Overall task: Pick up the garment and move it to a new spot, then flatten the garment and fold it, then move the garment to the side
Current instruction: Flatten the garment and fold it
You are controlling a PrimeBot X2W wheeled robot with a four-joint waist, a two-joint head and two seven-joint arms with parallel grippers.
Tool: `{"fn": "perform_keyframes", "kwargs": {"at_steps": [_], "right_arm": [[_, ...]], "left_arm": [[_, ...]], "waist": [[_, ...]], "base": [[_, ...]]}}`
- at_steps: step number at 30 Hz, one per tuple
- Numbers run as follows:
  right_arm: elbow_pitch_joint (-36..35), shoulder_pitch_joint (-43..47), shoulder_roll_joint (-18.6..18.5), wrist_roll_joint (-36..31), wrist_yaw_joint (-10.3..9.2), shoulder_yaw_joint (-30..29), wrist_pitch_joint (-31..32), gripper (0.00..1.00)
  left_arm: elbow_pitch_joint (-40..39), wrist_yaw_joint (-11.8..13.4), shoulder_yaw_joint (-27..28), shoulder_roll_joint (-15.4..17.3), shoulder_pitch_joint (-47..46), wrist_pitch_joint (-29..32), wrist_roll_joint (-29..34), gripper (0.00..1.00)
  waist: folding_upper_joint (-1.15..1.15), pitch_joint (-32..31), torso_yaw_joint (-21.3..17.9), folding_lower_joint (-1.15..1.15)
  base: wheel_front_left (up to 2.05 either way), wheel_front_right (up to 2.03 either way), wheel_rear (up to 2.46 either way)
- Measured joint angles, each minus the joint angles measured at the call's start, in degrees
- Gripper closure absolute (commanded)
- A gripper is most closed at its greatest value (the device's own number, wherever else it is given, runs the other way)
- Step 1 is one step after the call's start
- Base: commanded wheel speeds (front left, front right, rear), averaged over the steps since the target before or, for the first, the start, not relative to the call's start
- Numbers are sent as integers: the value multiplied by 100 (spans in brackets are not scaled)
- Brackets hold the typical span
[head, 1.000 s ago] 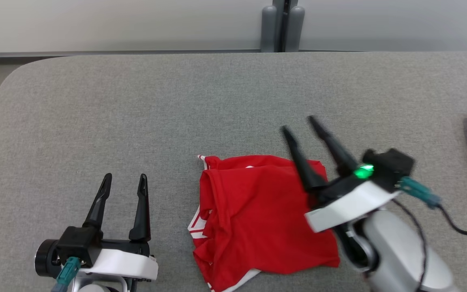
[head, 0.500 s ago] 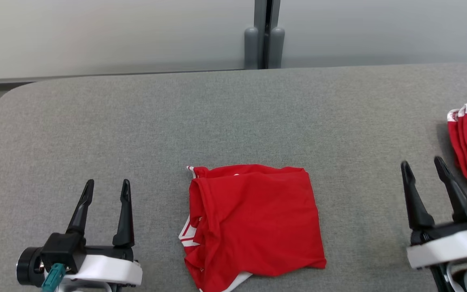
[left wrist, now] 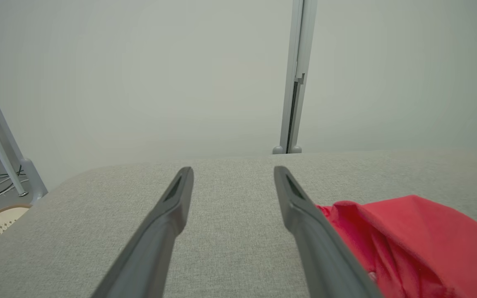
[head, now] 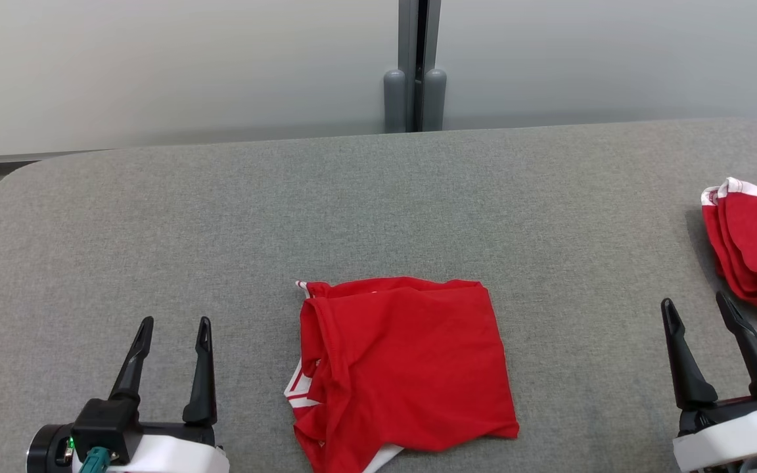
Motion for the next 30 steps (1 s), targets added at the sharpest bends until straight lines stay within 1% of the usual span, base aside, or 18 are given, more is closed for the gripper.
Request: {"fn": "perform_keyframes", "kwargs": {"at_steps": [12, 13, 14, 15, 16, 19, 21, 23, 26, 30], "right_arm": [[-94, 32, 43, -88, 0, -40, 90, 0], [-99, 32, 45, -98, 0, -41, 101, 2], [-99, 31, 48, -97, 0, -42, 114, 47], [-96, 30, 56, -97, 0, -42, 125, 76], [-89, 26, 66, -97, 0, -36, 147, 100], [-19, -99, 135, -80, 0, 148, 198, 100], [116, -324, 264, 5, 0, 455, 210, 100], [330, -572, 394, 89, 0, 927, 231, 100], [771, -976, 653, 265, 0, 1811, 245, 100], [1447, -1524, 934, 582, 1, 2671, 145, 100]], "left_arm": [[-62, 65, -87, 22, 31, 43, 1, 0], [-68, 76, -92, 25, 34, 52, 1, 0], [-75, 82, -101, 26, 34, 67, 1, 0], [-86, 89, -107, 29, 34, 68, 1, 0], [-99, 89, -114, 31, 34, 78, 1, 0], [-133, 103, -135, 35, 17, 83, 1, 0], [-154, 104, -155, 35, -34, 83, 0, 0], [-158, 103, -200, 22, -97, 83, 0, 0], [-154, 103, -257, -2, -163, 81, -4, 0], [-108, 102, -314, -35, -302, 63, -54, 0]], "waist": [[0, -35, -9, 0], [0, -34, -6, 0], [0, -33, -1, 0], [0, -29, 5, 0], [0, -21, 12, 0], [0, 33, 38, 0], [0, 92, 64, 0], [0, 148, 119, 0], [0, 230, 235, 0], [0, 340, 424, 0]], "base": [[0, 0, 0], [0, 0, 0], [0, 0, 0], [0, 0, 0], [0, 0, 0], [0, 0, 0], [0, 0, 0], [0, 0, 0], [0, 0, 0], [0, 0, 0]]}}
